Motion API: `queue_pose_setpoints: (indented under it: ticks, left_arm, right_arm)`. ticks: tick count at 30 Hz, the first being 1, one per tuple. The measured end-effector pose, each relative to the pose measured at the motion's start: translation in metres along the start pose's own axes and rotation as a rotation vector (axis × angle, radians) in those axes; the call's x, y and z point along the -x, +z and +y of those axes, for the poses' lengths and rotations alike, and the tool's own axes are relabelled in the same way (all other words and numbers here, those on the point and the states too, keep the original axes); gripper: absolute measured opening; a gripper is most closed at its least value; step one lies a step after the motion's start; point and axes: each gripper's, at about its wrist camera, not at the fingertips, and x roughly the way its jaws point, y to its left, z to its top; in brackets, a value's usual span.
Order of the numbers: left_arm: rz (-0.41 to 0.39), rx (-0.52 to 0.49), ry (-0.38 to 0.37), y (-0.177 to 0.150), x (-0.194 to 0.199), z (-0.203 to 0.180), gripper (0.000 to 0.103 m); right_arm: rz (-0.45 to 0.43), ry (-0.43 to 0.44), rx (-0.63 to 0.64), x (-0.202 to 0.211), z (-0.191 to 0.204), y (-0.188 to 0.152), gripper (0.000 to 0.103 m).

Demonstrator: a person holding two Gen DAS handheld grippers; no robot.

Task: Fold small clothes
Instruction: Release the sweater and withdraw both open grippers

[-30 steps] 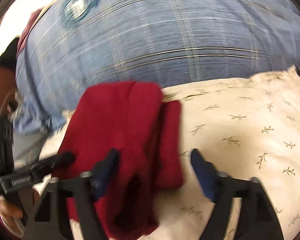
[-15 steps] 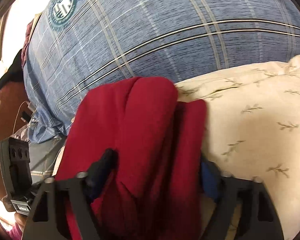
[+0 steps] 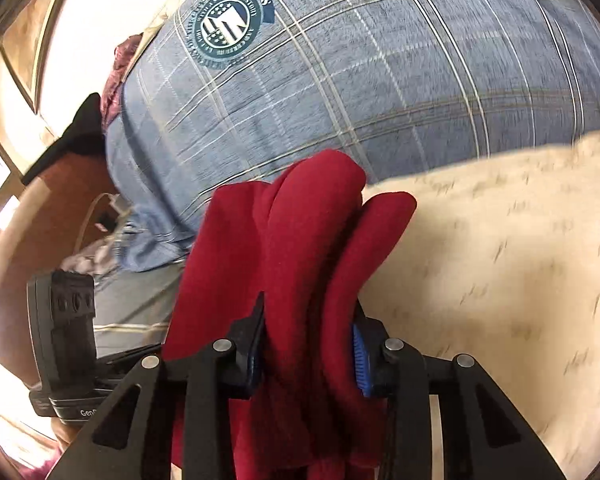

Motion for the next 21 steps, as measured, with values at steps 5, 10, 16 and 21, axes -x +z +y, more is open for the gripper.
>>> queue_pose_setpoints:
  ticks: [5, 10, 16, 21]
  left_arm:
    - [0.056, 0.059, 0.108, -0.031, -0.015, 0.021, 0.057]
    - [-0.025, 0.087, 0.137, -0.037, 0.003, 0.029, 0.065]
    - [-0.116, 0.046, 0.257, -0.04, 0.016, 0.024, 0.074]
    - [-0.143, 0.023, 0.306, -0.051, 0.017, 0.024, 0.074]
  right_arm:
    - [0.137, -0.099, 0.004, -0.033, -0.002, -0.024, 0.043]
    - [0.033, -0.199, 0.109, 0.003, 0.022, -0.028, 0.047]
    - [-0.005, -0.159, 0.238, 0.033, 0.06, -0.049, 0.04]
    - [0.069, -0.188, 0.301, 0.012, 0.063, -0.083, 0.033]
